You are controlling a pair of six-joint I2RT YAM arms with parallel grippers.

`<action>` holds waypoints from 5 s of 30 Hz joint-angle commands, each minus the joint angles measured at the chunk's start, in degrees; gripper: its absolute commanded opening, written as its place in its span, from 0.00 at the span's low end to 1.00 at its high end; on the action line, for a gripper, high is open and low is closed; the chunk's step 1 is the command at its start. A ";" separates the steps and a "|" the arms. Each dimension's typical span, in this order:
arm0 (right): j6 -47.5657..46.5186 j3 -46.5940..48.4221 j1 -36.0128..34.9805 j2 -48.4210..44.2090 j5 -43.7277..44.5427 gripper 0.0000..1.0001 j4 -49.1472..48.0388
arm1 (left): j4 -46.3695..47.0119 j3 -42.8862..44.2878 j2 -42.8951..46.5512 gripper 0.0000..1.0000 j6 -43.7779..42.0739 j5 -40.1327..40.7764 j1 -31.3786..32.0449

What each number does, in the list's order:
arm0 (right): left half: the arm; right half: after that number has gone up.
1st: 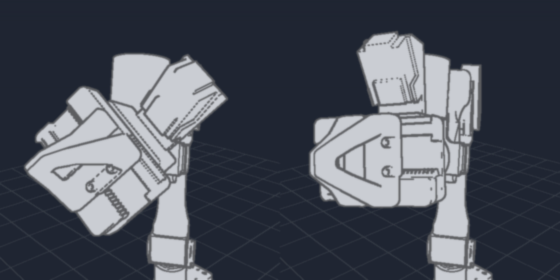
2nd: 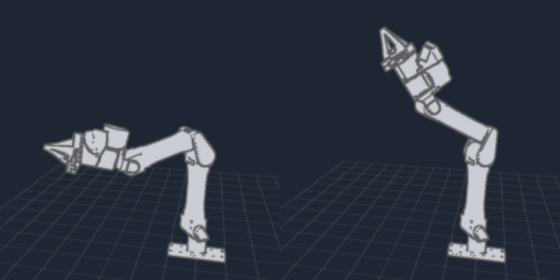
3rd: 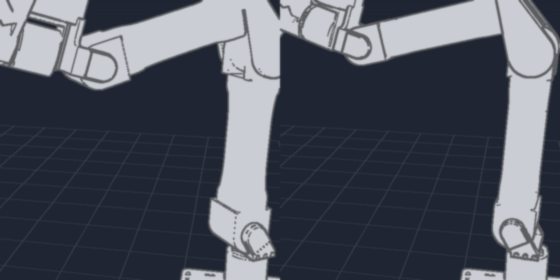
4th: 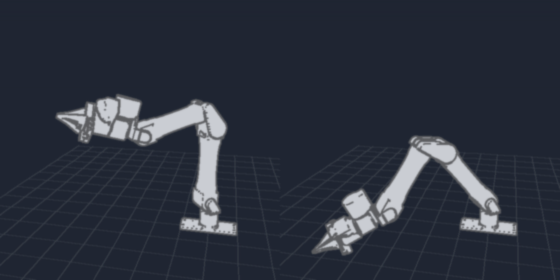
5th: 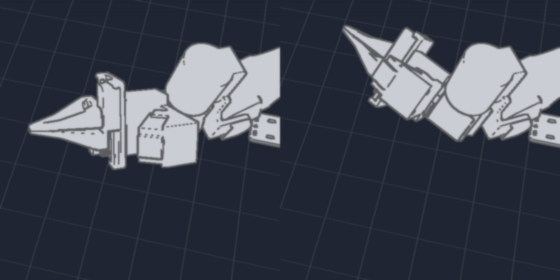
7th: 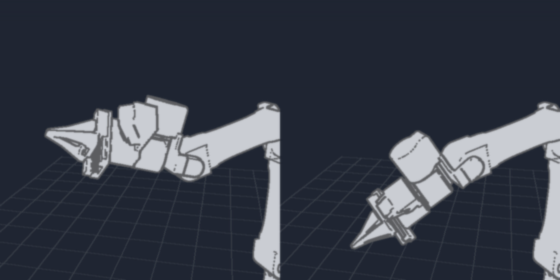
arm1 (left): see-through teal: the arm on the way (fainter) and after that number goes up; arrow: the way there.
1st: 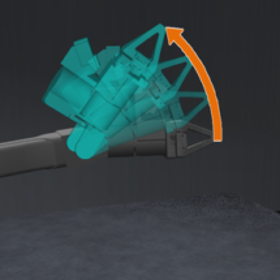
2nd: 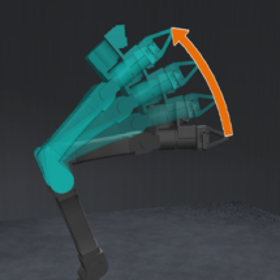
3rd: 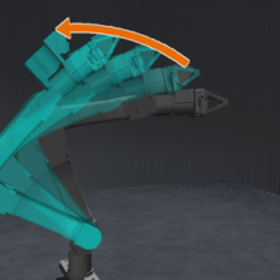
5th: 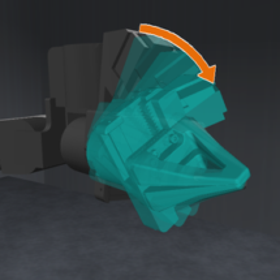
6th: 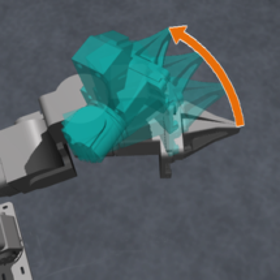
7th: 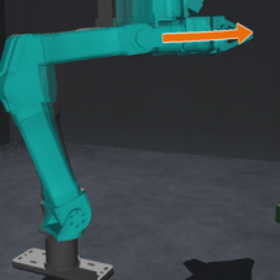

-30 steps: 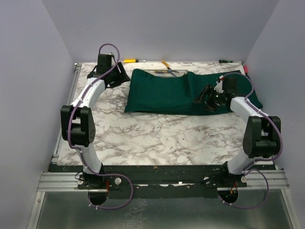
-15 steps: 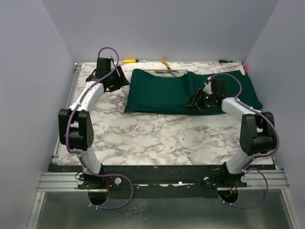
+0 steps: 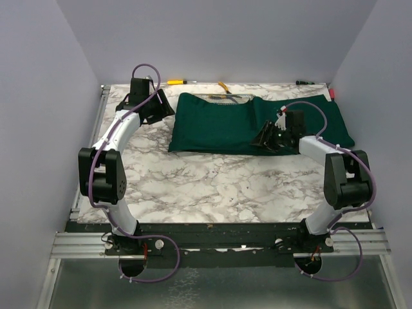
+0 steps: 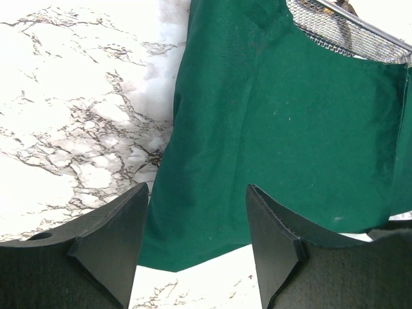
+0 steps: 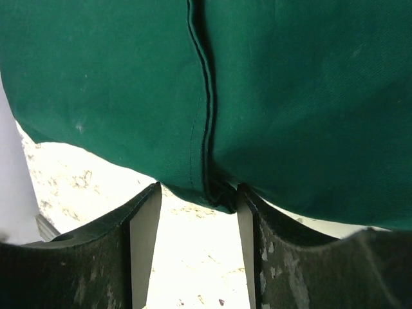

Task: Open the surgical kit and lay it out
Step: Open the surgical kit at the center of the board.

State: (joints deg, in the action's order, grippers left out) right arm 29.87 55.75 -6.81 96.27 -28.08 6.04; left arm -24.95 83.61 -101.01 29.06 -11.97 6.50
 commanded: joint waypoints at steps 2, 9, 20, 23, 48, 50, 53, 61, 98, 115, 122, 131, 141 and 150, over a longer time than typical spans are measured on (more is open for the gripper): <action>1.08 -2.93 -0.22 1.73 -8.24 0.43 -7.81 | 0.35 2.06 0.72 0.63 0.09 -1.35 0.25; 5.23 -3.53 -0.31 -2.40 -11.44 0.22 -7.07 | 0.44 5.24 -1.02 0.63 1.20 -5.41 0.75; 3.24 5.04 -1.48 -0.95 -12.60 0.01 -2.50 | 4.32 15.63 -11.71 0.63 6.37 -15.47 8.23; 1.18 7.97 -3.33 0.91 -13.25 0.01 -1.57 | 7.33 17.83 -15.03 0.63 9.70 -15.91 10.75; -9.24 19.74 -12.06 14.28 -23.54 0.01 9.02 | 16.08 29.28 -36.78 0.63 20.12 -28.10 16.71; -9.80 20.24 -12.32 14.53 -24.03 0.01 9.53 | 17.15 29.36 -37.12 0.63 20.83 -28.58 16.70; -11.88 22.04 -13.04 15.58 -23.84 0.01 12.42 | 18.16 29.73 -37.41 0.63 21.82 -28.19 16.72; -13.05 23.95 -14.02 15.31 -21.72 0.01 14.79 | 19.09 27.73 -37.33 0.38 21.97 -27.11 16.79; -1.33 30.93 -10.24 3.54 34.06 0.60 26.24 | -7.71 26.50 -18.58 0.00 -13.40 -15.20 -1.81; -1.82 37.29 -4.88 11.98 48.90 0.60 30.90 | -19.00 40.12 -24.97 0.00 -24.18 43.93 -11.24; -4.78 35.99 1.17 17.32 48.80 0.60 26.64 | -19.02 44.90 -29.56 0.00 -25.35 46.71 -11.25; -2.93 38.36 6.46 25.22 44.30 0.57 26.80 | -17.51 46.97 -33.02 0.00 -28.13 55.75 -11.23; -3.81 43.39 7.91 29.05 42.95 0.57 28.32 | -18.20 44.96 -28.82 0.67 -20.89 65.57 -10.50; -1.47 42.71 9.41 30.37 38.14 0.57 30.08 | -17.38 32.12 -26.95 0.62 -8.78 30.64 -10.45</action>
State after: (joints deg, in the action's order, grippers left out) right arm 26.85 99.29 1.54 124.38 13.43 34.11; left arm -42.37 121.25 -128.79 12.47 35.68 -4.34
